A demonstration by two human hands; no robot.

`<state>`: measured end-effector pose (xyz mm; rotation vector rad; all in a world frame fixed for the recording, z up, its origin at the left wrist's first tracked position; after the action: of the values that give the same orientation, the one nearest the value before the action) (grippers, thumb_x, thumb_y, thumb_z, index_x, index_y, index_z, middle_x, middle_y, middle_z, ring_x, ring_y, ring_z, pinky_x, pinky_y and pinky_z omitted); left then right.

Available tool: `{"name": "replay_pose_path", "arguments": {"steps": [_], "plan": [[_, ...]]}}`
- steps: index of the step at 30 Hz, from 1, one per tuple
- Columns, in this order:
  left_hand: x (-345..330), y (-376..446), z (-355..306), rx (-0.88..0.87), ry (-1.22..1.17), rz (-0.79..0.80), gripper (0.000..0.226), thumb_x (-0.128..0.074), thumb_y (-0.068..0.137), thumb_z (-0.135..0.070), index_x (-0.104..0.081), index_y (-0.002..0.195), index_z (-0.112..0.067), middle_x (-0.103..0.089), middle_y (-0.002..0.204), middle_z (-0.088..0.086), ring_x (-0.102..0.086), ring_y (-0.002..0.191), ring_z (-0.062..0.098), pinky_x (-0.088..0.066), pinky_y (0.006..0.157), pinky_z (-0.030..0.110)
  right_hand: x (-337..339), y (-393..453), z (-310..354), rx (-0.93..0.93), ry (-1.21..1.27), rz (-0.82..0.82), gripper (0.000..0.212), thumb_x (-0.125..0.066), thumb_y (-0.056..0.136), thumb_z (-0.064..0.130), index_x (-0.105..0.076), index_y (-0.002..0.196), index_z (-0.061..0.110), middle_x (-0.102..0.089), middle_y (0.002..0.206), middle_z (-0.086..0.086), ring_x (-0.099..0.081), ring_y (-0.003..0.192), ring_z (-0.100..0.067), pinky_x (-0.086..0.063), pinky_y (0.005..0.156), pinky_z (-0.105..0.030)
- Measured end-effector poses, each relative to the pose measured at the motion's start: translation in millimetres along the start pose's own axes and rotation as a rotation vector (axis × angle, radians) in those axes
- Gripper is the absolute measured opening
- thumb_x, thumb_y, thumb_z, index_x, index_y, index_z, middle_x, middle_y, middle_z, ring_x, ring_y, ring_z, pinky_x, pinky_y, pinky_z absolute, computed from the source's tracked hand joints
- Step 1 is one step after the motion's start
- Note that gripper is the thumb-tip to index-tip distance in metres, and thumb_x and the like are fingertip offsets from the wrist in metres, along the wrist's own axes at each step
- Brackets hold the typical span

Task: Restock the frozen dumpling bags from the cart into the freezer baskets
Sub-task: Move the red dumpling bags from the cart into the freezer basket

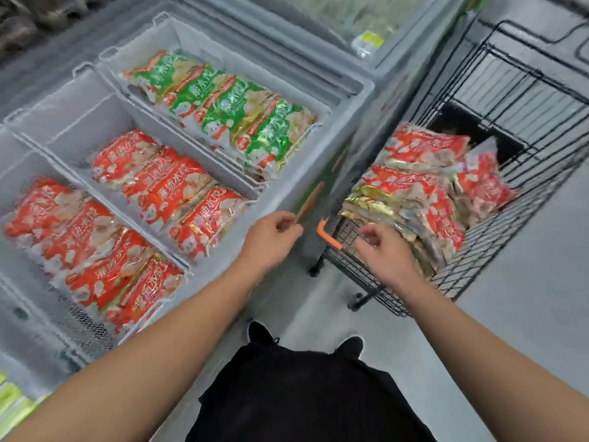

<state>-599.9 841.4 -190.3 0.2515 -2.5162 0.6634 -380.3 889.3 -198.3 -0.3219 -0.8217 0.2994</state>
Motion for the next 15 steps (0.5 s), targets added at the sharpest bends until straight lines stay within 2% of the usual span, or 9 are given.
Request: {"name": "replay_pose_path", "arguments": {"steps": [3,5,8,11,15], "plan": [[-52.3,-1.8,-35.5,-0.074,0.083,0.059,0.027,-0.064,0.092,-0.027,-0.071,0.117,-0.019,-0.07,0.116,-0.002,-0.063,0.11,0.015,-0.04,0.087,0.02,44.2,-11.9,-57.4,-0.08,0.055,-0.054,0.037,-0.062,0.093,0.025,-0.062,0.128,0.016,-0.062,0.125,0.001,-0.058,0.117,-0.017,-0.045,0.104,-0.038],[-80.1,-1.9,-51.1,-0.087,0.088,0.081,0.028,-0.064,0.091,-0.026,-0.071,0.118,-0.019,-0.071,0.114,-0.002,-0.063,0.109,0.014,-0.044,0.094,0.023,69.3,-15.9,-86.3,-0.116,0.09,-0.1,0.035,-0.064,0.093,0.028,-0.064,0.126,0.016,-0.063,0.117,0.003,-0.06,0.112,-0.016,-0.048,0.101,-0.036],[-128.8,-2.5,-83.3,-0.105,0.11,0.12,0.032,-0.064,0.09,-0.024,-0.069,0.121,-0.017,-0.07,0.112,-0.004,-0.064,0.105,0.011,-0.046,0.096,0.025,110.8,-16.8,-132.8,-0.154,0.132,-0.155,0.037,-0.067,0.091,0.034,-0.065,0.124,0.017,-0.065,0.111,0.003,-0.062,0.101,-0.016,-0.05,0.09,-0.033],[-171.0,3.9,-114.9,-0.137,0.128,0.16,0.033,-0.065,0.09,-0.028,-0.069,0.122,-0.019,-0.07,0.115,-0.004,-0.064,0.107,0.012,-0.047,0.102,0.031,141.2,-11.3,-167.4,-0.186,0.151,-0.197,0.035,-0.069,0.088,0.038,-0.066,0.118,0.02,-0.066,0.113,0.002,-0.061,0.103,-0.017,-0.05,0.09,-0.035],[-210.4,22.3,-147.6,-0.178,0.202,0.242,0.036,-0.064,0.092,-0.03,-0.065,0.127,-0.019,-0.067,0.117,-0.007,-0.061,0.108,0.01,-0.043,0.097,0.025,162.5,5.8,-193.5,-0.229,0.19,-0.218,0.03,-0.068,0.089,0.025,-0.065,0.118,0.017,-0.064,0.118,-0.001,-0.057,0.099,-0.016,-0.043,0.081,-0.026]]}}
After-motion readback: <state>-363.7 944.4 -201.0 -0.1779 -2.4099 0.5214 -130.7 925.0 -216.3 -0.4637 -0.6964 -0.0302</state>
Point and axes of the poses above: each hand's wrist, its own y-axis towards the middle knuckle, its own x-axis out of the back of the hand, z = x × y, the point moved 4 cm from there along y, towards the middle knuckle
